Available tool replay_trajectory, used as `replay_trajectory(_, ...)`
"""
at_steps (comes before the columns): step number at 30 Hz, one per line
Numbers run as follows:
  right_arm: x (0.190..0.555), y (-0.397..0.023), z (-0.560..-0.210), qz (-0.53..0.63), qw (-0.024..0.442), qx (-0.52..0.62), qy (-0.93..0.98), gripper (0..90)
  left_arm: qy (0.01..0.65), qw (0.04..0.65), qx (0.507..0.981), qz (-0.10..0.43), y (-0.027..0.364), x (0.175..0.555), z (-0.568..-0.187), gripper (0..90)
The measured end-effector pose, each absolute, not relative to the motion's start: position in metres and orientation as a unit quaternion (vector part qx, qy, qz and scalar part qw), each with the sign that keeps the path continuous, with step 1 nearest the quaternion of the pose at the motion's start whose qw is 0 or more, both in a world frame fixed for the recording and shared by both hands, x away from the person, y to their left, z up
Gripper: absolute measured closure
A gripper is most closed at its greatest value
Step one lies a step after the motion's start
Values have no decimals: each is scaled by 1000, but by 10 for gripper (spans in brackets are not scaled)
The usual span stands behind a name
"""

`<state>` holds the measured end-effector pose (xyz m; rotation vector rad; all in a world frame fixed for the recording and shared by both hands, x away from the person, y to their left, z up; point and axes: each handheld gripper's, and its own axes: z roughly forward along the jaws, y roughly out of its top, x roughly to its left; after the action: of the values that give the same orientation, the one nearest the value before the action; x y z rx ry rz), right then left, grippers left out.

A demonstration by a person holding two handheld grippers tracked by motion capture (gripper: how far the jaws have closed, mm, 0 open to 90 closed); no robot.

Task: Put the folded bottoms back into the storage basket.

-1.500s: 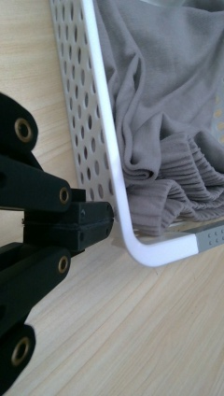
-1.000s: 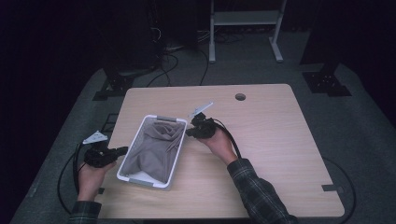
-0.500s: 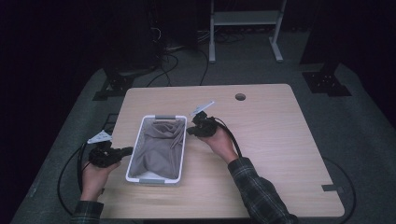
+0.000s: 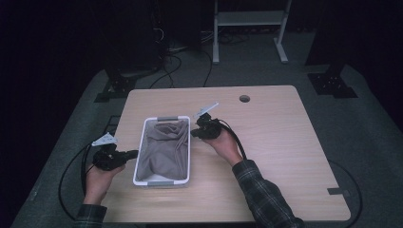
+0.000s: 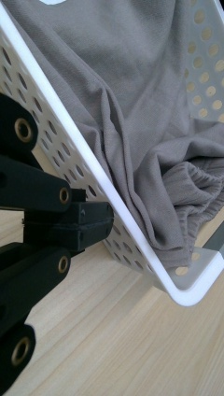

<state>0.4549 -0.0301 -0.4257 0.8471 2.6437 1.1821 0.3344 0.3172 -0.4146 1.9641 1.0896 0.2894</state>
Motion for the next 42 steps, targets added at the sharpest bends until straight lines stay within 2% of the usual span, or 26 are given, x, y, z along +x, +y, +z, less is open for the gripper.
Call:
replay_trajectory(3,455,-31,-425,393,63,279,874,897,435,425,785,118,317,334,-414,900)
replay_trajectory(5,455,-32,-425,394,66,281,873,895,437,426,782,122,318,334,-414,869)
replay_trajectory(6,455,-33,-424,395,65,283,871,869,438,427,782,123,319,334,-414,861)
replay_trajectory(10,456,-40,-422,407,59,299,861,668,444,427,775,140,323,333,-412,781)
replay_trajectory(12,456,-45,-421,416,54,308,854,584,451,426,770,151,327,333,-411,705)
replay_trajectory(19,447,-74,-414,411,90,334,843,232,465,410,764,179,336,336,-413,418)
replay_trajectory(22,440,-88,-414,394,118,348,843,116,469,401,763,192,339,338,-418,320)
replay_trajectory(24,436,-100,-415,386,122,354,843,91,476,395,760,200,341,339,-420,256)
replay_trajectory(26,431,-113,-417,382,126,358,843,23,484,388,758,203,343,341,-423,184)
replay_trajectory(32,416,-154,-428,379,146,374,834,0,503,365,757,202,347,346,-435,21)
replay_trajectory(42,386,-215,-445,380,159,403,817,0,499,326,776,204,342,349,-452,10)
